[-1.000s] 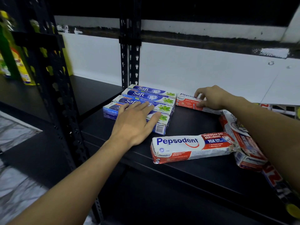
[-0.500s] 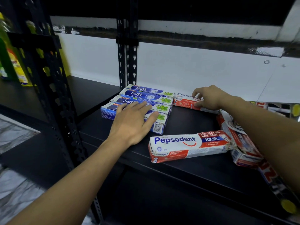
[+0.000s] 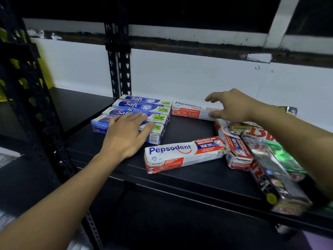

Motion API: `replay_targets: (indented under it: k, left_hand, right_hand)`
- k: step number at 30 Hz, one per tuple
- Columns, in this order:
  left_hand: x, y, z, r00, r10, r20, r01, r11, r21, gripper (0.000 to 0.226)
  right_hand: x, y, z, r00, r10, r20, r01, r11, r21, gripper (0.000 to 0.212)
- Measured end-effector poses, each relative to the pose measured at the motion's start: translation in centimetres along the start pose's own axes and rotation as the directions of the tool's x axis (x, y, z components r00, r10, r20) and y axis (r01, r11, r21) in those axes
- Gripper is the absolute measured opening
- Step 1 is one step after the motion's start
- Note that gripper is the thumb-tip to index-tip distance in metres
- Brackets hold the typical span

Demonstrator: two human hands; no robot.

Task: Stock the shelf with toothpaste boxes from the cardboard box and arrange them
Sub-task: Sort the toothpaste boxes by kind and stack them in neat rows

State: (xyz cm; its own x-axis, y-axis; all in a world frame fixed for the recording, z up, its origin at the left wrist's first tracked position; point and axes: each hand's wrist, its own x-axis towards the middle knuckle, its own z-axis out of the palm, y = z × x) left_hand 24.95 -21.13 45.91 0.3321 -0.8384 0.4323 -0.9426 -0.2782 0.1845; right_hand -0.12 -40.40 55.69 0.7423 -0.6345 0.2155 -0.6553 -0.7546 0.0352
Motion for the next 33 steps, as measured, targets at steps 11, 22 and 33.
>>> replay_targets:
  k: [11,22,33]
  left_hand:
    - [-0.5,0.1,-0.8,0.984,0.128,-0.123,-0.132,0.991,-0.025,0.060]
    - [-0.5,10.9,-4.9,0.929,0.346,-0.131,-0.364,0.918,-0.157,0.045]
    - [0.0,20.5,-1.4,0.815,0.388,0.430,-0.320,0.921,-0.224,0.083]
  right_hand:
    - [-11.4,5.2,-0.5,0.979,0.203,-0.026,-0.203,0.979,0.023,0.047]
    - [-15.1,6.2,0.4,0.949,0.258,-0.181,-0.253,0.966,0.051,0.056]
    - [-18.2,7.3,-3.2,0.725,0.677,-0.129,-0.410,0.574,0.709,0.065]
